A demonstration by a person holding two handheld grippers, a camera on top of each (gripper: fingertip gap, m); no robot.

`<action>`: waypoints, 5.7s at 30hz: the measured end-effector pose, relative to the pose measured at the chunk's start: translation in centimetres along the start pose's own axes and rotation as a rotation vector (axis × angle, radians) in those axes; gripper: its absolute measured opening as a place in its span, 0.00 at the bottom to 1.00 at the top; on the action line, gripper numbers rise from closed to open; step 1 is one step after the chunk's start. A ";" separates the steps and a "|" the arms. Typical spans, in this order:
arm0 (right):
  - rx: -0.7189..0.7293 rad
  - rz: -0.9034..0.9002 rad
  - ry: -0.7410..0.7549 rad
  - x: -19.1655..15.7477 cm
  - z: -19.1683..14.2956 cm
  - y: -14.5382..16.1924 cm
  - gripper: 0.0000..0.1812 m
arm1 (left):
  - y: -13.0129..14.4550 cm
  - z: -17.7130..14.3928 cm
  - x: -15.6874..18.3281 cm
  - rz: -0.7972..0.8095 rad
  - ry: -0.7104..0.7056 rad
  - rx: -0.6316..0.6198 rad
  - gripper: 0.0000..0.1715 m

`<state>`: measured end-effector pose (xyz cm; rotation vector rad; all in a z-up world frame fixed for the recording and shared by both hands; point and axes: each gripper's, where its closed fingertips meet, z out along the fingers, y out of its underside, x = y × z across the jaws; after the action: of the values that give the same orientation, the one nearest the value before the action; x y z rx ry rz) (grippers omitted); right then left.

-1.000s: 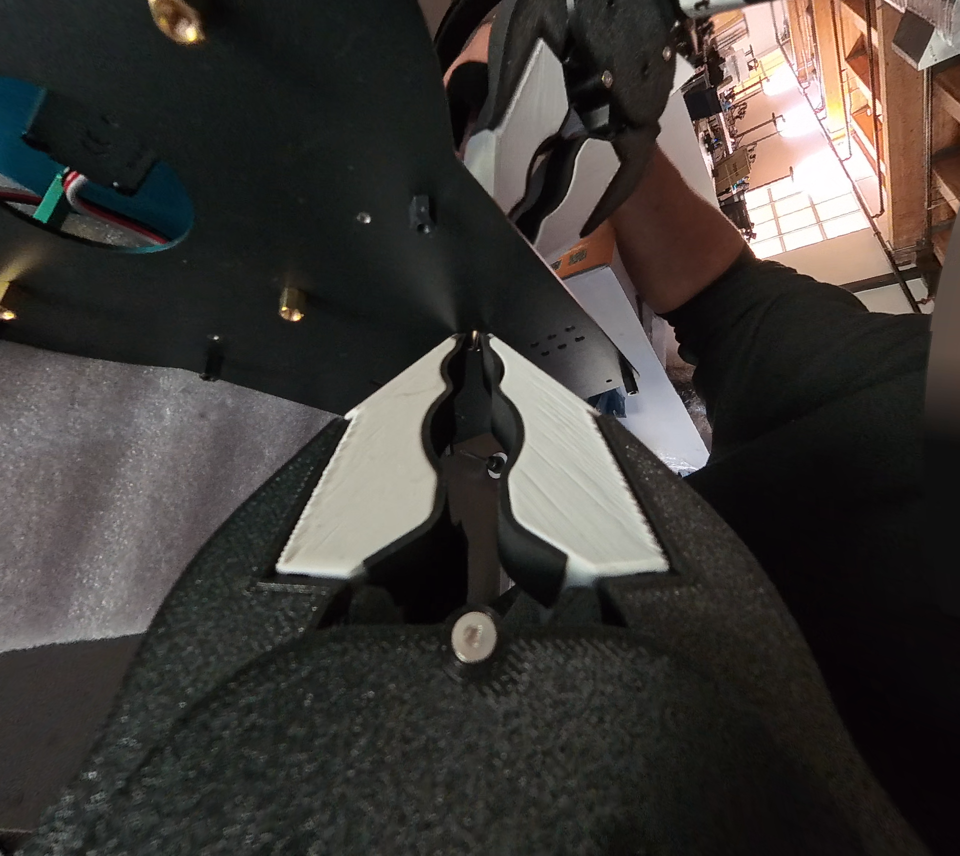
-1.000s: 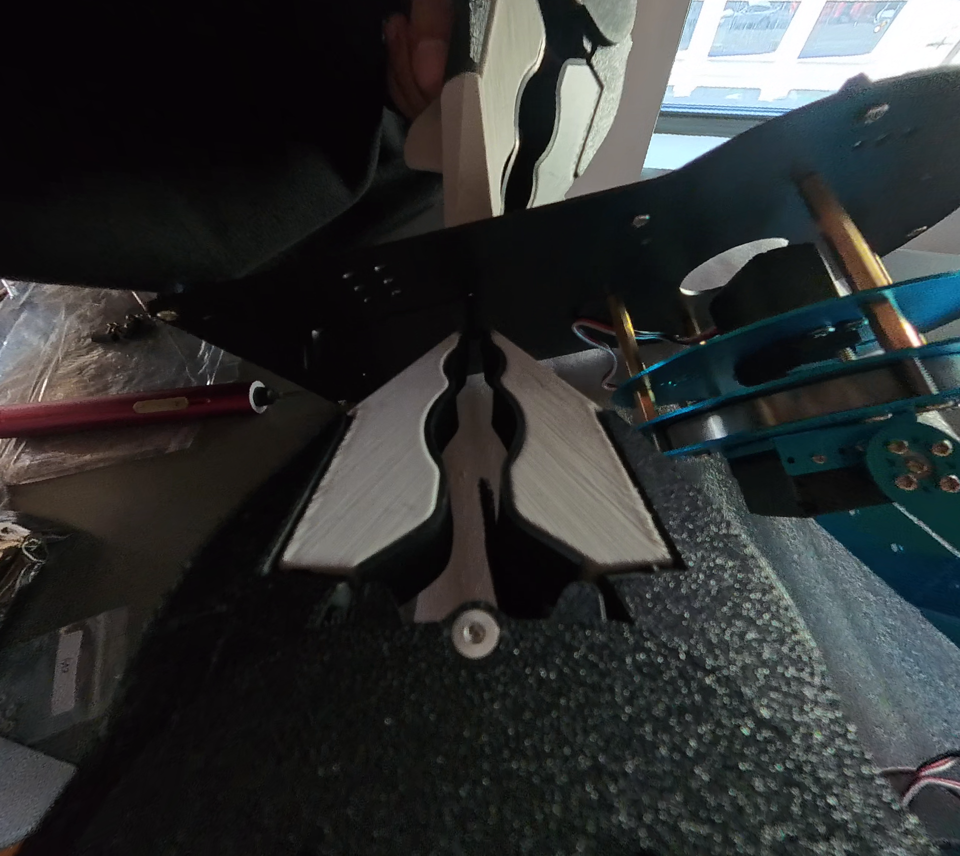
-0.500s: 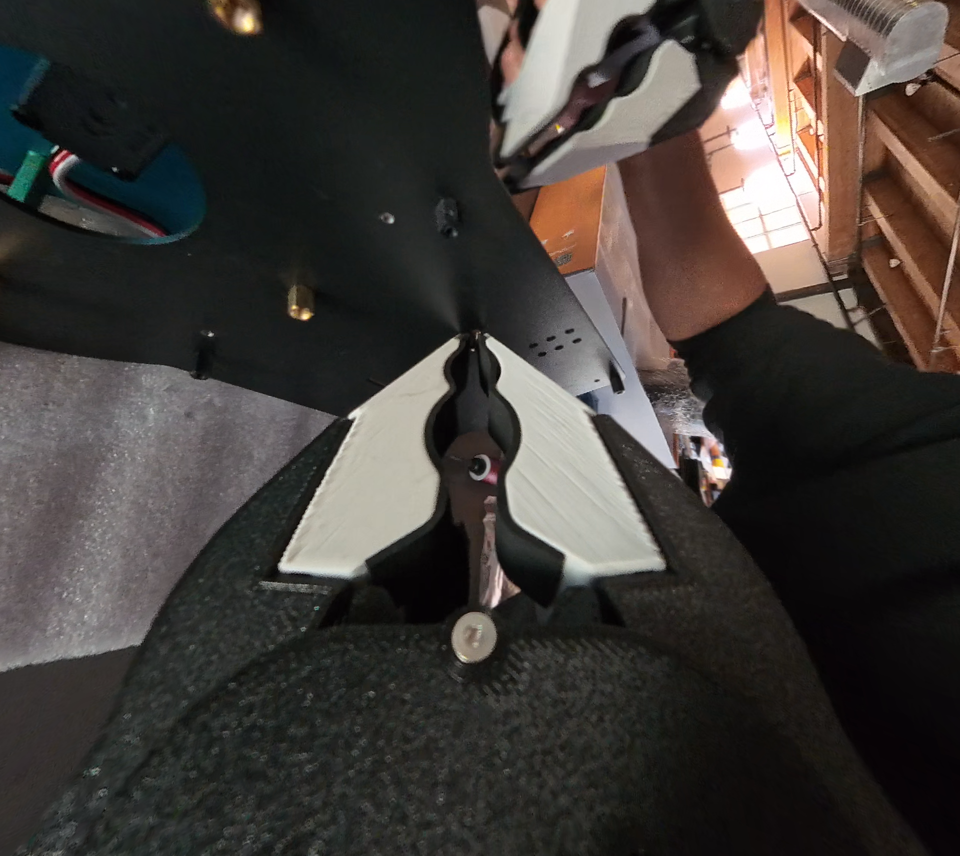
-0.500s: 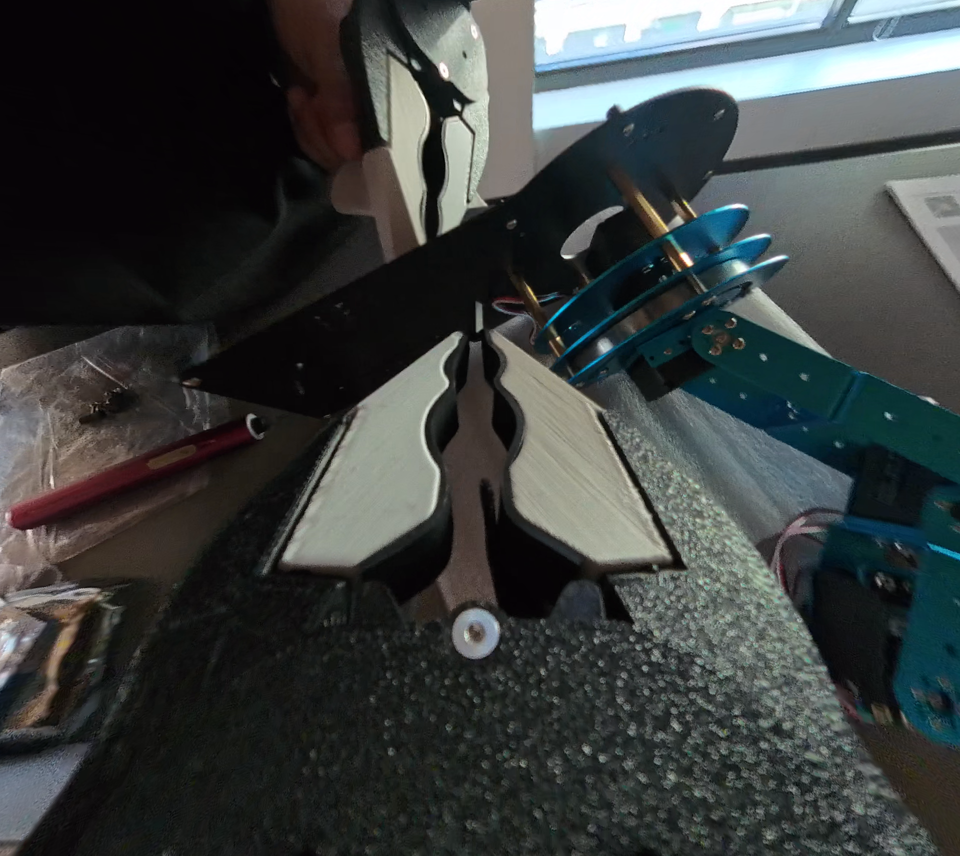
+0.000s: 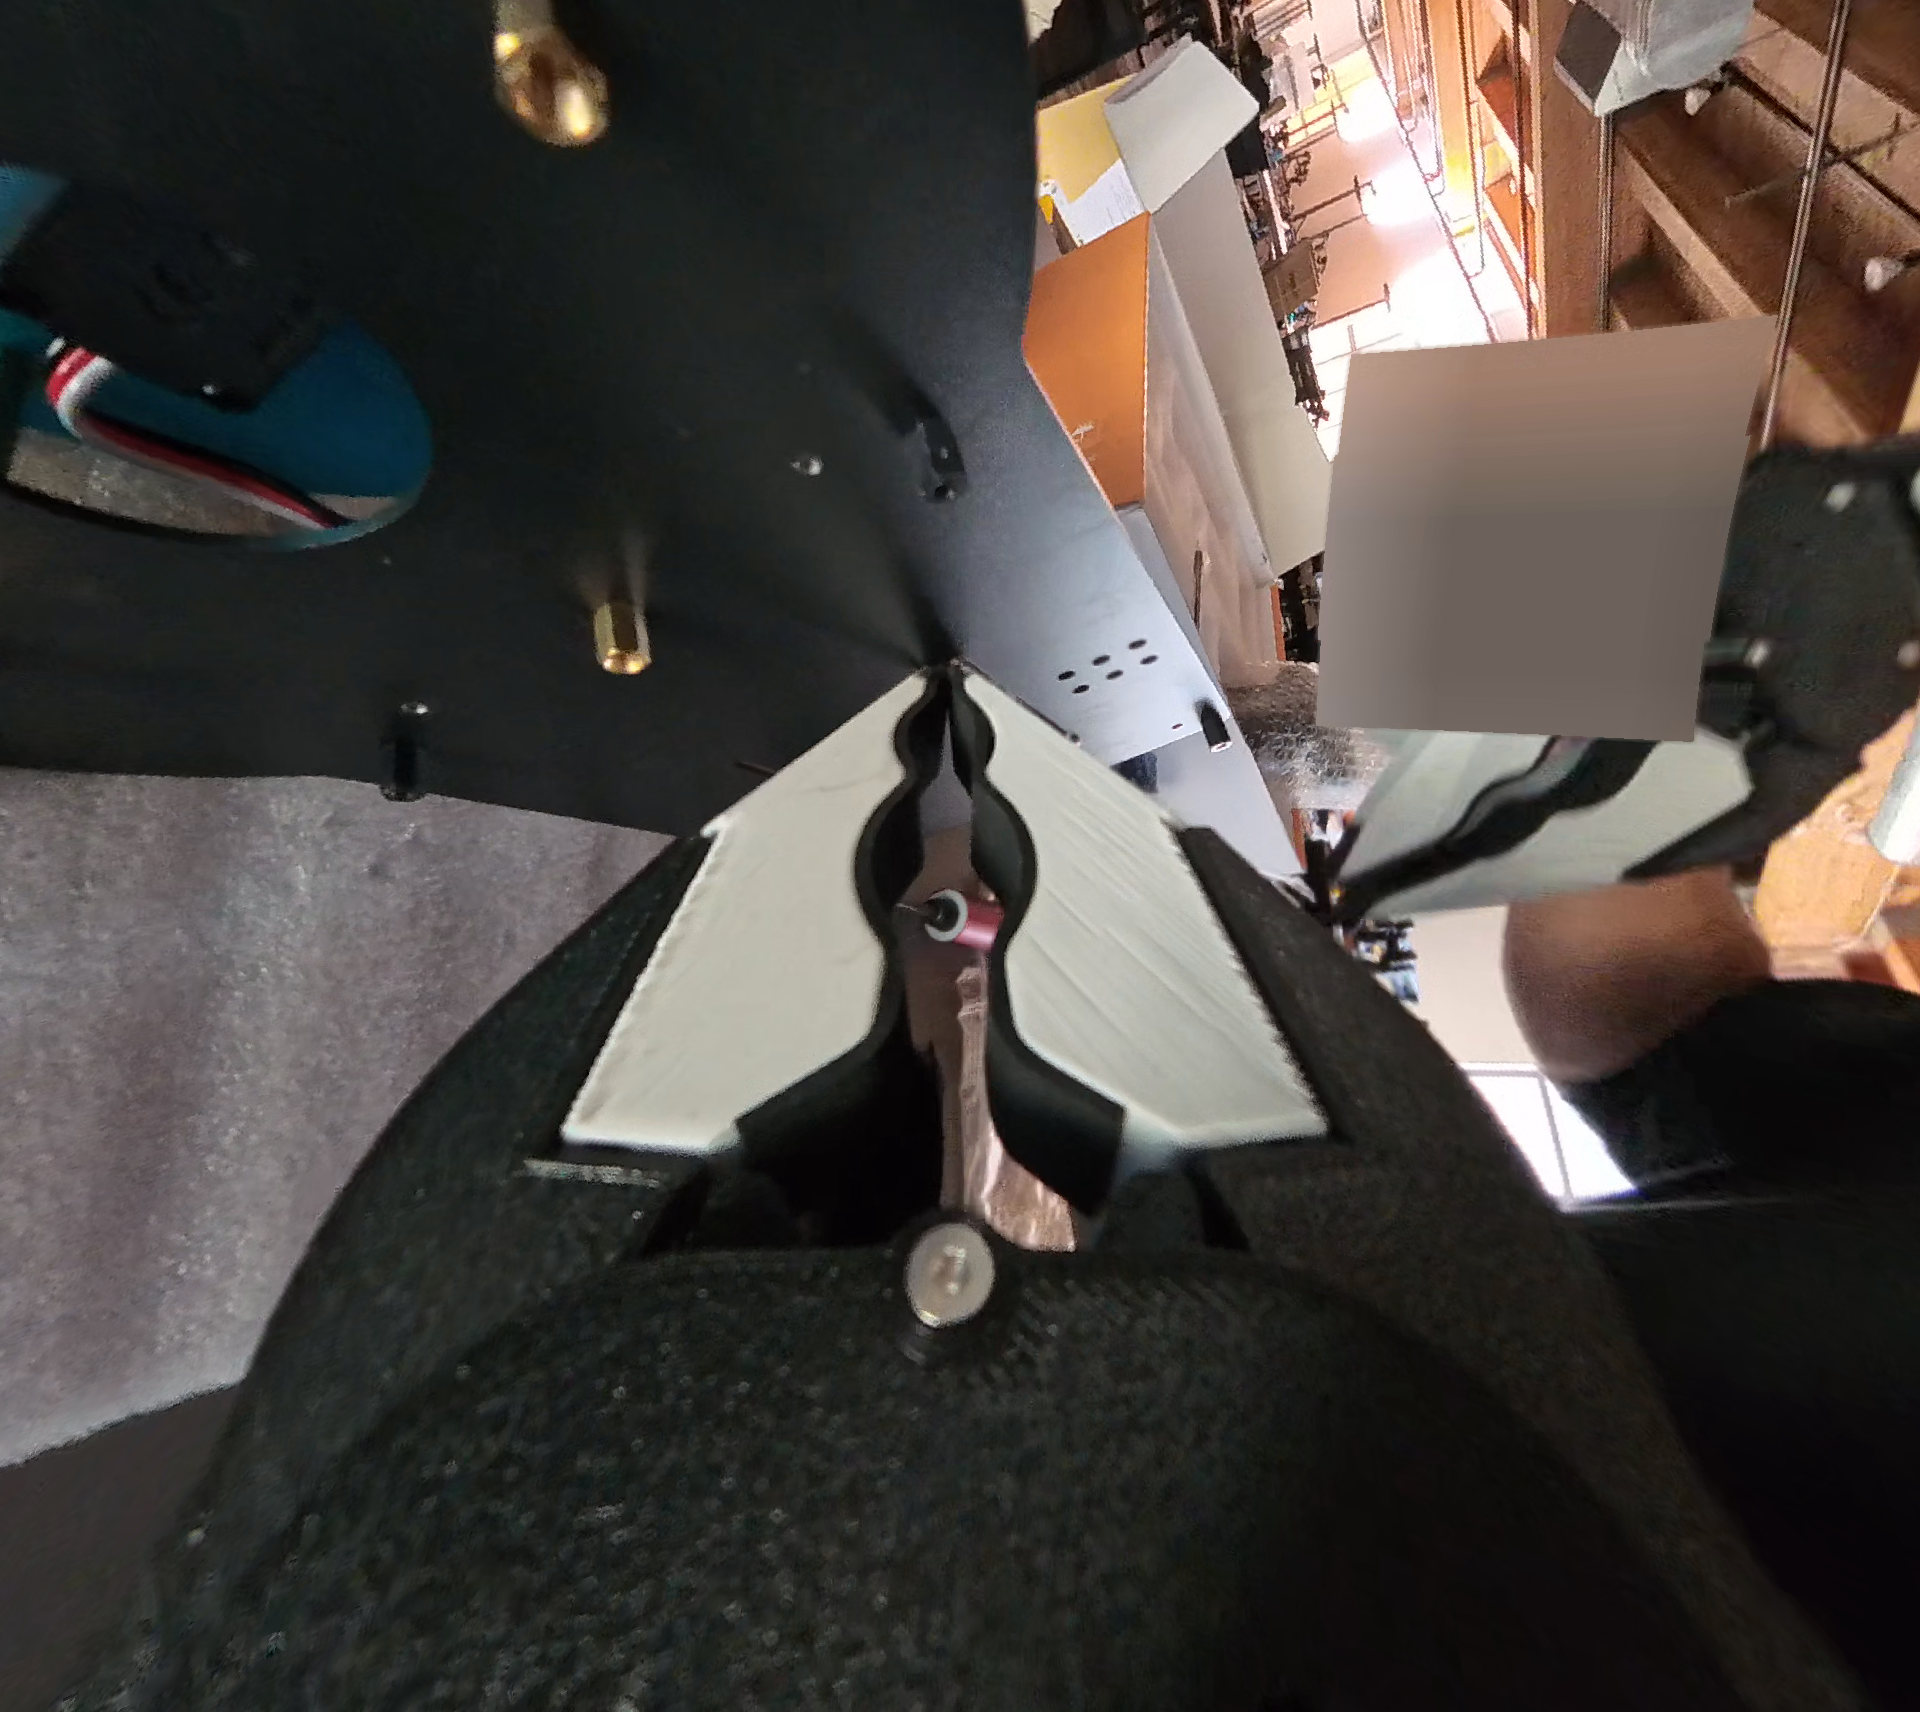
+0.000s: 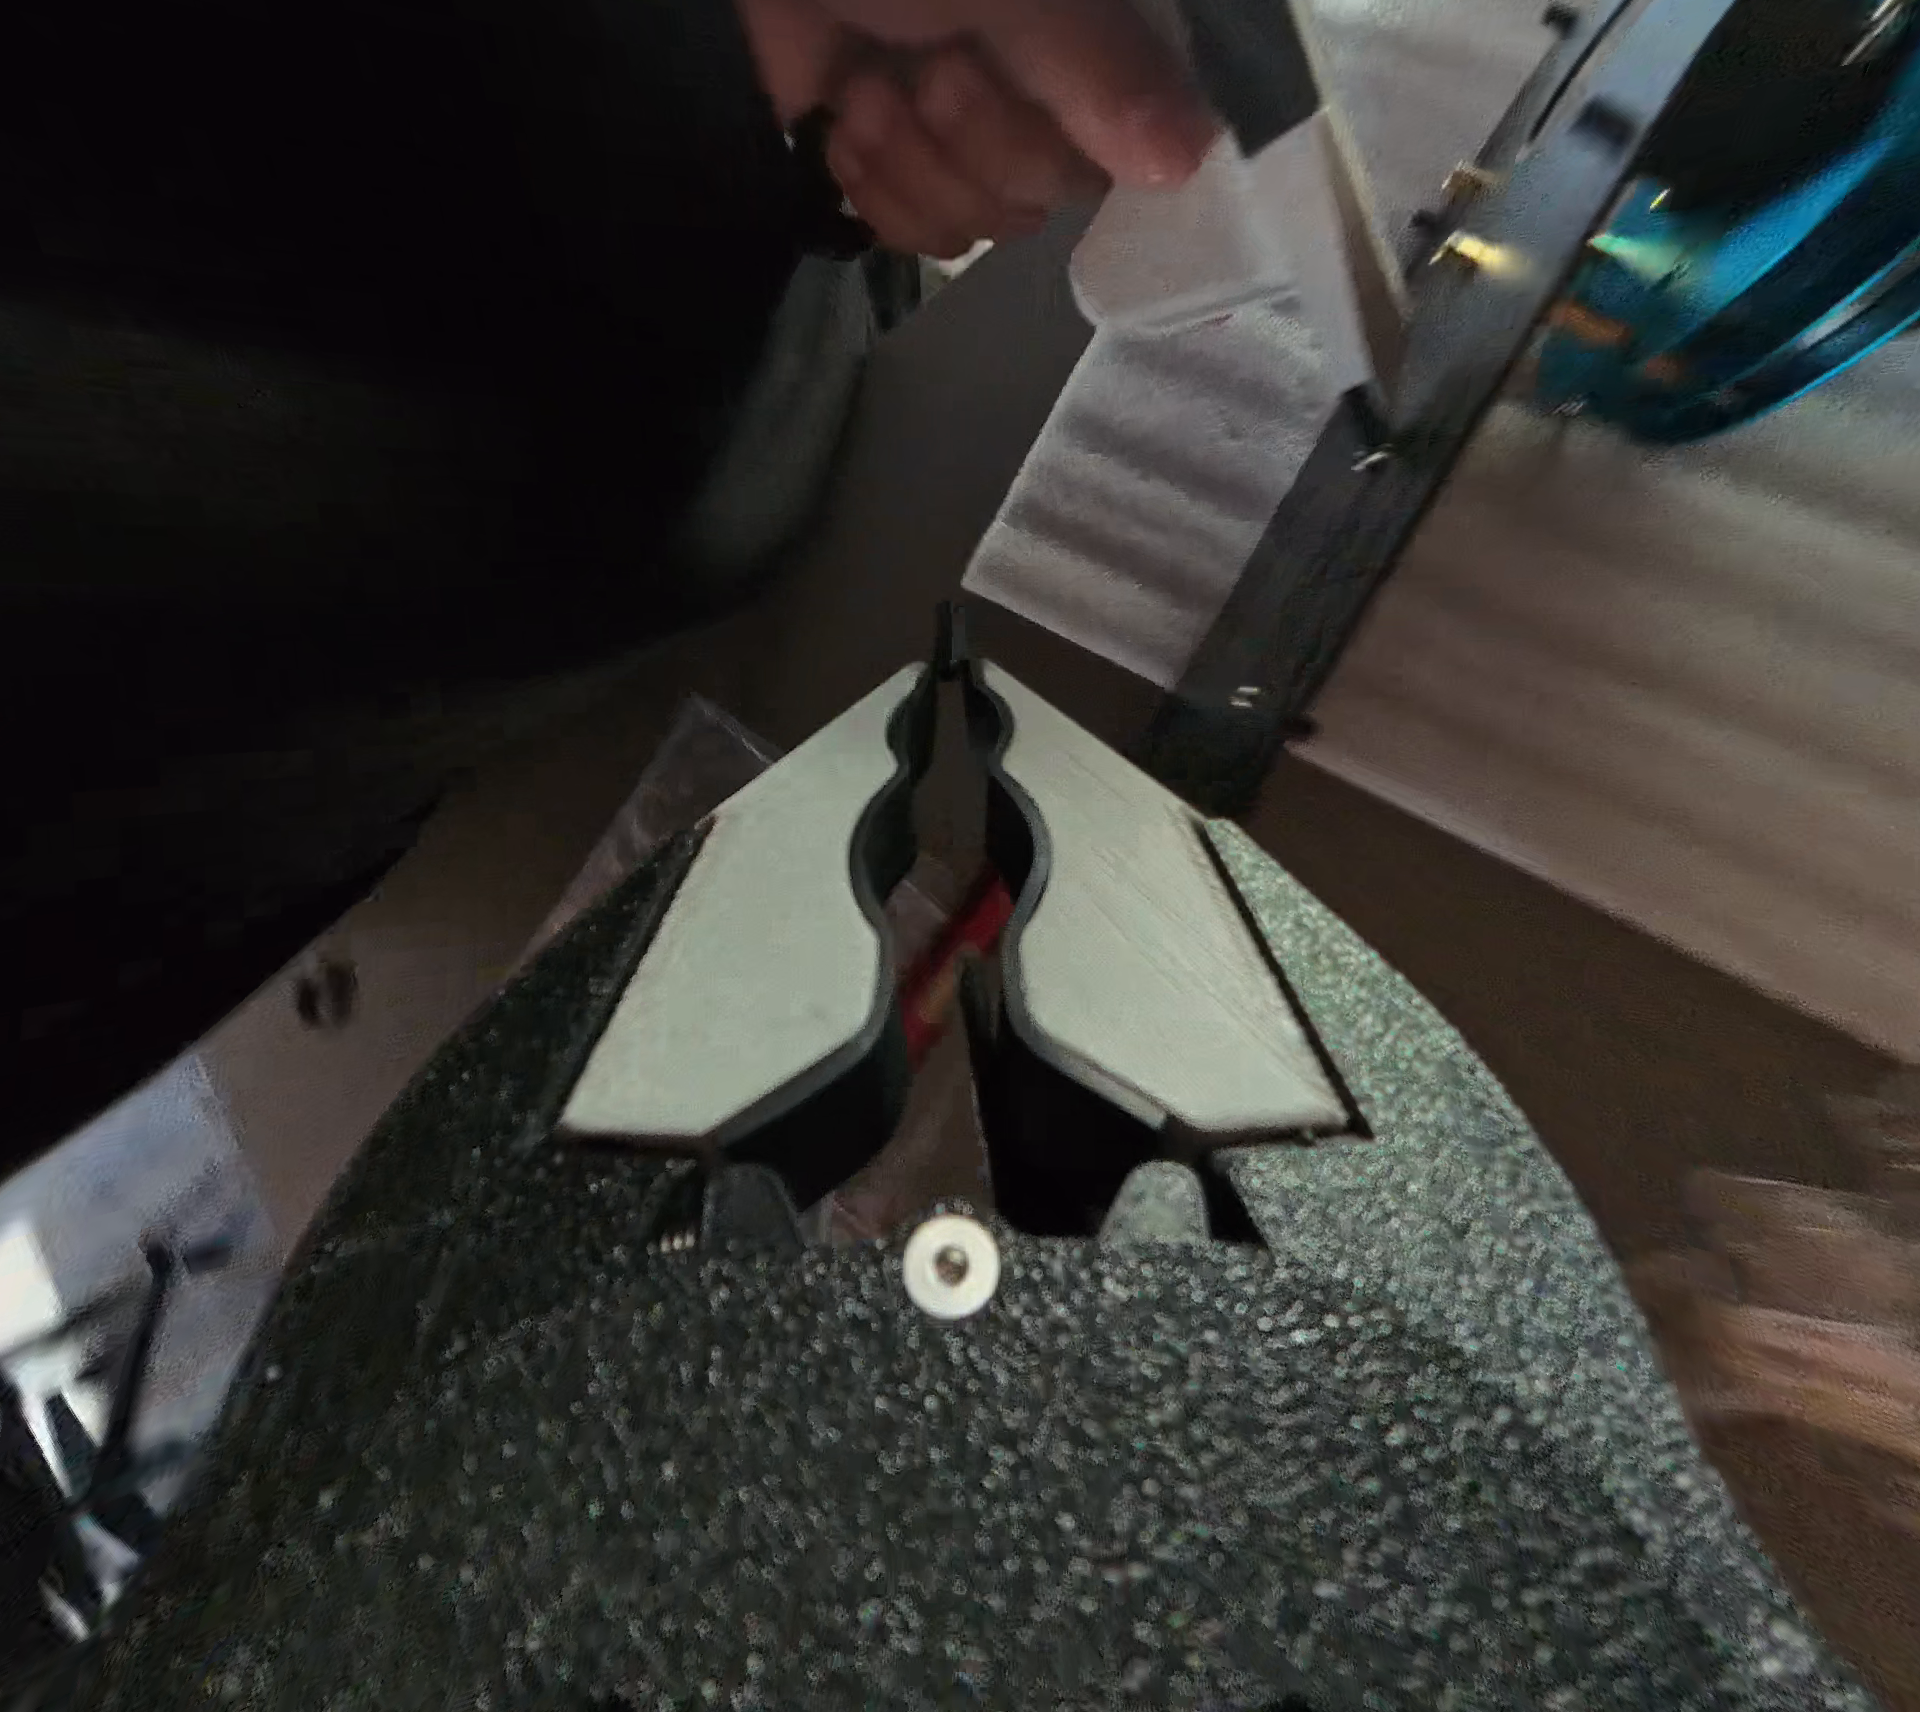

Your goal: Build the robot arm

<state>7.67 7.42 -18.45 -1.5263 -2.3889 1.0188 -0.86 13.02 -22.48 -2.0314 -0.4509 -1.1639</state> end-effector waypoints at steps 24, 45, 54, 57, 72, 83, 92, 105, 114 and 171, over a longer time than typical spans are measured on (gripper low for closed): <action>0.360 0.698 0.835 1.7 7.6 4.7 0.03 | 8.7 -0.5 -4.3 0.872 -0.116 -0.311 0.07; 0.384 0.671 0.843 0.4 6.1 4.9 0.03 | 9.2 0.6 -5.2 1.088 -0.241 -0.342 0.00; 0.620 0.403 0.840 2.7 -5.9 1.8 0.03 | 3.6 -1.1 0.6 1.197 -0.009 -0.114 0.00; 0.613 0.356 0.826 4.2 -7.4 1.5 0.03 | 1.8 -0.7 0.8 1.185 -0.007 -0.049 0.00; 0.608 0.390 0.724 5.4 -4.8 2.3 0.03 | 0.4 -0.1 0.3 1.214 -0.028 -0.034 0.00; 0.484 0.224 0.404 9.9 -2.9 0.0 0.02 | 0.2 -0.1 0.2 1.195 -0.119 0.047 0.00; 0.078 0.048 -0.180 10.9 4.3 2.1 0.03 | 1.0 -0.2 0.5 1.110 -0.134 0.141 0.00; -0.253 -0.254 -0.314 9.8 1.5 3.5 0.03 | 4.4 2.5 2.5 0.863 0.069 0.081 0.00; -0.063 -0.553 -0.514 9.5 1.9 3.2 0.03 | 4.7 3.3 3.2 0.850 0.117 0.055 0.00; 0.291 -0.690 -0.593 10.7 4.6 -2.5 0.03 | 0.5 -0.2 0.7 0.847 0.116 0.049 0.00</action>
<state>-1.44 13.62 -23.00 -0.2520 -2.6209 1.6604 -0.30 12.54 -22.04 -1.7934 0.4146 -0.7124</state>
